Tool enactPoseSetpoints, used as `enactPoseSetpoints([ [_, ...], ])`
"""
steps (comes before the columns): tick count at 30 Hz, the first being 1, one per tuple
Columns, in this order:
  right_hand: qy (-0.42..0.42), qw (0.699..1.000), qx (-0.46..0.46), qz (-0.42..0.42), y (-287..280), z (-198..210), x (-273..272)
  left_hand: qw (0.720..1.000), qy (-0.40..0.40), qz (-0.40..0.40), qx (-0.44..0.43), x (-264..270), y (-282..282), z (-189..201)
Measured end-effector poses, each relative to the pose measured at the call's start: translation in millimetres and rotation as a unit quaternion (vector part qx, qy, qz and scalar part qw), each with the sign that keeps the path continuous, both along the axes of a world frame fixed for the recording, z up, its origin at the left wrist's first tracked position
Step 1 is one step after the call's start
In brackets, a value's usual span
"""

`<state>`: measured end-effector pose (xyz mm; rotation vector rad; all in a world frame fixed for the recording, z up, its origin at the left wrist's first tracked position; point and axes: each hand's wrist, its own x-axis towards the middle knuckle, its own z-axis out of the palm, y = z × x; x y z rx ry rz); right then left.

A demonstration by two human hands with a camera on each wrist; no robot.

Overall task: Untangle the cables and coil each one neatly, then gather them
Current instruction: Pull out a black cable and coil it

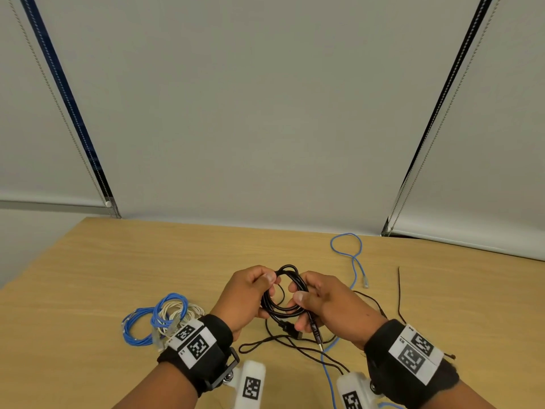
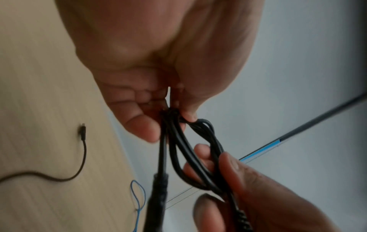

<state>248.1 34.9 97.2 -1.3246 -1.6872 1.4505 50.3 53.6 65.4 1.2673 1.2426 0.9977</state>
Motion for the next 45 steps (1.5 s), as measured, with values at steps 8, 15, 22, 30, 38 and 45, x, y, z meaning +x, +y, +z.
enactPoseSetpoints([
  [8, -0.168, 0.978, 0.122, -0.008, -3.1, -5.6, -6.7, 0.998, 0.04, -0.02, 0.038, 3.3, -1.1, -1.1],
  [15, -0.256, 0.943, 0.205, 0.063, -12.4, -22.8, -12.6, 0.998, 0.033, -0.044, -0.016, -18.6, -11.4, -15.8],
  [22, 0.039, 0.997, -0.065, 0.028, -4.0, -33.0, -37.9, 0.998, 0.006, -0.04, -0.037, -50.3, -20.9, -26.2],
  [30, -0.082, 0.996, -0.042, -0.005, 20.9, -54.7, -30.9, 0.98, 0.123, 0.157, 0.018, -117.2, -6.5, -35.3],
  [38, -0.421, 0.899, 0.103, 0.069, 26.0, -98.0, -45.7, 0.929, 0.217, 0.299, -0.028, -160.3, 5.1, -70.7],
  [45, -0.545, 0.825, 0.115, 0.095, 18.7, -128.4, -50.6, 0.923, 0.203, 0.326, 0.025, -150.3, -0.2, -68.9],
])
